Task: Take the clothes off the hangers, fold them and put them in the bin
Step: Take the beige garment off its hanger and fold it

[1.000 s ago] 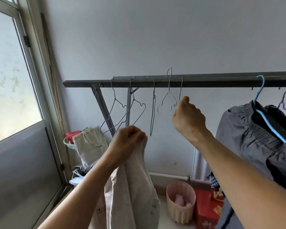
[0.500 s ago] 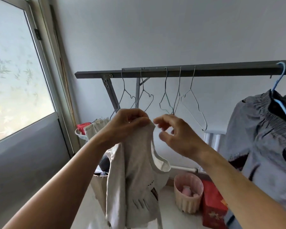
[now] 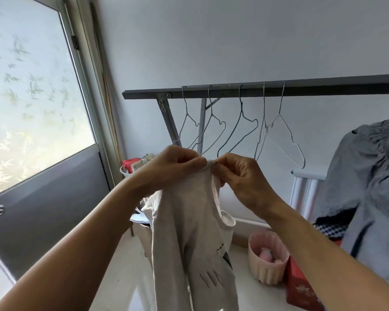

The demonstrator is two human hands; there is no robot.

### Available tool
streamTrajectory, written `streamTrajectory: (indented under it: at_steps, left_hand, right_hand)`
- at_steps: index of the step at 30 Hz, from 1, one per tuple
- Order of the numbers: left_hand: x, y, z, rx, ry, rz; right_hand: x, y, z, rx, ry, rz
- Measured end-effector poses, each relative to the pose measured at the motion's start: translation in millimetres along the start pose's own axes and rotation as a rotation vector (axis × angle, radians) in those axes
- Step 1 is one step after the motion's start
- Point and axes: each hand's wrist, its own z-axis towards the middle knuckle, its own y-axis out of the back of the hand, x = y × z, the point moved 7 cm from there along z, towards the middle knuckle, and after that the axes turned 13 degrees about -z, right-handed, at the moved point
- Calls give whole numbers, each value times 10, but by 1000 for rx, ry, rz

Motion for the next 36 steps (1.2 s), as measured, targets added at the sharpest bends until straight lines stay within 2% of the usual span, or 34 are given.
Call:
streamTrajectory:
  at_steps: [6, 10, 13, 17, 20, 25, 29, 33, 36]
  left_hand:
    - [-84, 90, -126, -67, -58, -15]
    - [-138, 212, -280, -113, -111, -77]
    - [-72, 425, -453, -144, -104, -72]
    - [89, 756, -728, -210, -63, 20]
    - [209, 940, -893, -248, -24, 94]
    - [360, 940, -1006, -320, 30, 92]
    - [456, 923, -1018, -369, 86, 143]
    - [427, 881, -1013, -331, 116, 107]
    - [436, 847, -1025, -297, 178, 108]
  right_hand:
    - [-217, -318, -157, 233, -35, -81]
    - [-517, -507, -366, 398, -148, -172]
    - [-712, -415, -408, 381, -227, -263]
    - [-741, -206, -350, 327, -245, -313]
    - [-674, -74, -275, 284, -227, -265]
    - [-549, -68, -220, 271, -222, -133]
    - [-440, -88, -236, 325, -229, -74]
    - [-415, 14, -275, 499, -211, -139]
    - [-403, 107, -268, 496, -202, -154]
